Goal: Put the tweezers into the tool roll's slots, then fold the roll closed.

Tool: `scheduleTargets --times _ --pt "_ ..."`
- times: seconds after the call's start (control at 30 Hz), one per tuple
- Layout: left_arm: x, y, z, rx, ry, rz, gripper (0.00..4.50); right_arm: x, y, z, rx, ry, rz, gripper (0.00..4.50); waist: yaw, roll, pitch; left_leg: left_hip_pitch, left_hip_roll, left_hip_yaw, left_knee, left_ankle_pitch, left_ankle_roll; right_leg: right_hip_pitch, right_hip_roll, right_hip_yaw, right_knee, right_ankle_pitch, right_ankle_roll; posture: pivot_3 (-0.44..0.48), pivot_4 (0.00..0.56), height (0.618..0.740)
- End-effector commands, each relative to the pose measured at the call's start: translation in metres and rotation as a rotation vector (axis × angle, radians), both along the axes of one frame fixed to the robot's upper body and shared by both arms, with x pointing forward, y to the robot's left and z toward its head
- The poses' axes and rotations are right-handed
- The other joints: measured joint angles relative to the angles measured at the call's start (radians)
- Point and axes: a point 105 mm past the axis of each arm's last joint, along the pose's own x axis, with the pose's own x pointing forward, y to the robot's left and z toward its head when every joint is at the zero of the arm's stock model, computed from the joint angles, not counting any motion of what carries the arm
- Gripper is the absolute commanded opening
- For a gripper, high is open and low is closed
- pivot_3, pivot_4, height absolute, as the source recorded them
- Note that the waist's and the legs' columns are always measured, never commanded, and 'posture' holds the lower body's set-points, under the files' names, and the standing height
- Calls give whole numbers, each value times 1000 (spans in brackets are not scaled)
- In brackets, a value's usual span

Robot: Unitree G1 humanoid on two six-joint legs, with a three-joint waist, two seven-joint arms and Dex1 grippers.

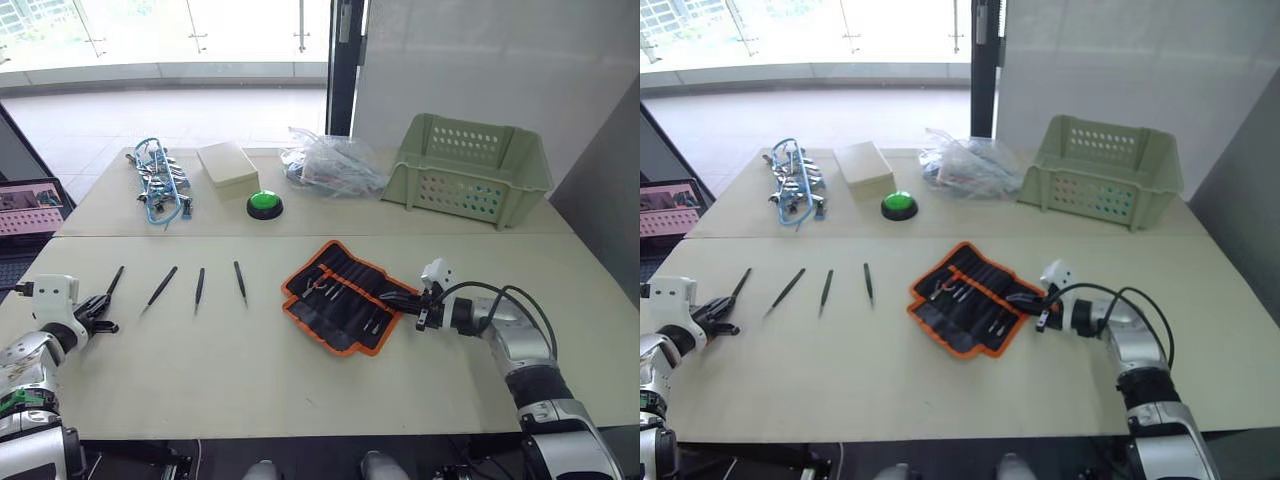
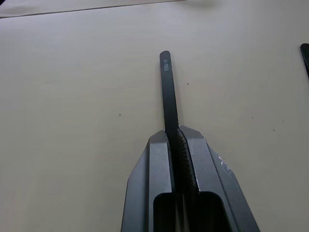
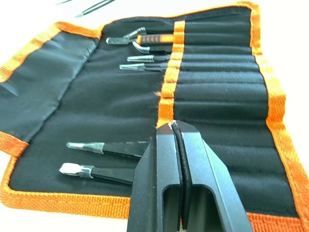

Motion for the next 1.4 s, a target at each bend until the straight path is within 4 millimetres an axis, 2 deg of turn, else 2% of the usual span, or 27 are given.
scheduleTargets --times 0.03,0.17,0.23,0.3,0.37,0.53,0.63,0.73,0.87,1.0,1.13,1.23,1.4 --pt "3 -8 19 10 -43 -60 18 0 -4 -1 -14 -11 -9 0 0 0 0 -3 0 0 0 0 -1 -3 0 0 1 0 0 0 150 740" --pt "6 -37 53 23 -92 -201 18 -2 -3 -5 -17 -3 -7 0 -1 -1 0 -9 0 0 2 1 -1 -10 0 0 3 0 -1 0 150 740" --pt "3 -63 73 72 -139 -267 18 -4 -3 -9 -31 -1 -7 0 0 -1 0 -9 0 0 2 1 -1 -10 0 0 2 0 -1 0 150 740" --pt "-5 -89 84 105 -170 -327 18 -6 -3 -11 -31 -1 -12 0 0 -1 0 -9 1 0 2 1 -1 -9 0 0 2 0 -1 0 150 740" --pt "-14 -118 90 88 -178 -395 18 -7 -4 -12 -23 -3 -26 0 0 -1 0 -9 1 0 1 1 -1 -9 -1 1 1 0 -1 0 150 740" --pt "-28 -178 98 34 -157 -574 18 -9 -4 -16 -34 9 -22 0 0 -1 0 -9 1 0 2 1 -1 -8 0 1 1 0 -1 0 150 740" --pt "-44 -203 85 93 -45 -706 18 -9 -3 -18 -37 22 -7 0 -3 -1 0 -8 1 0 2 1 -2 -8 0 1 1 0 -1 0 150 740" --pt "-64 -210 79 101 27 -770 18 -8 -2 -20 -50 31 6 0 -12 -1 0 -8 1 0 1 1 -1 -8 1 2 0 0 -1 0 150 740" --pt "-90 -201 66 174 134 -777 18 -8 -2 -22 -57 33 18 0 -19 -1 0 -8 1 0 1 1 -1 -8 1 2 0 0 -1 0 150 740" --pt "-106 -200 64 97 117 -724 18 -6 -2 -24 -53 37 16 0 -14 -1 0 -7 1 0 1 1 -1 -7 1 2 -1 0 -1 0 150 740" --pt "-111 -206 64 68 113 -728 18 -6 1 -27 -56 43 28 0 -14 -1 0 -7 1 0 2 1 -2 -5 1 1 -1 0 -1 0 150 740" --pt "-111 -204 61 111 141 -728 18 -6 2 -28 -48 41 24 0 -15 -1 0 -6 1 0 2 1 -2 -4 1 1 -1 0 -1 0 150 740" --pt "-96 -222 77 43 67 -792 18 -6 6 -29 -35 38 20 0 -16 -1 0 -5 1 0 1 1 -2 -3 1 1 -1 0 -1 0 150 740"
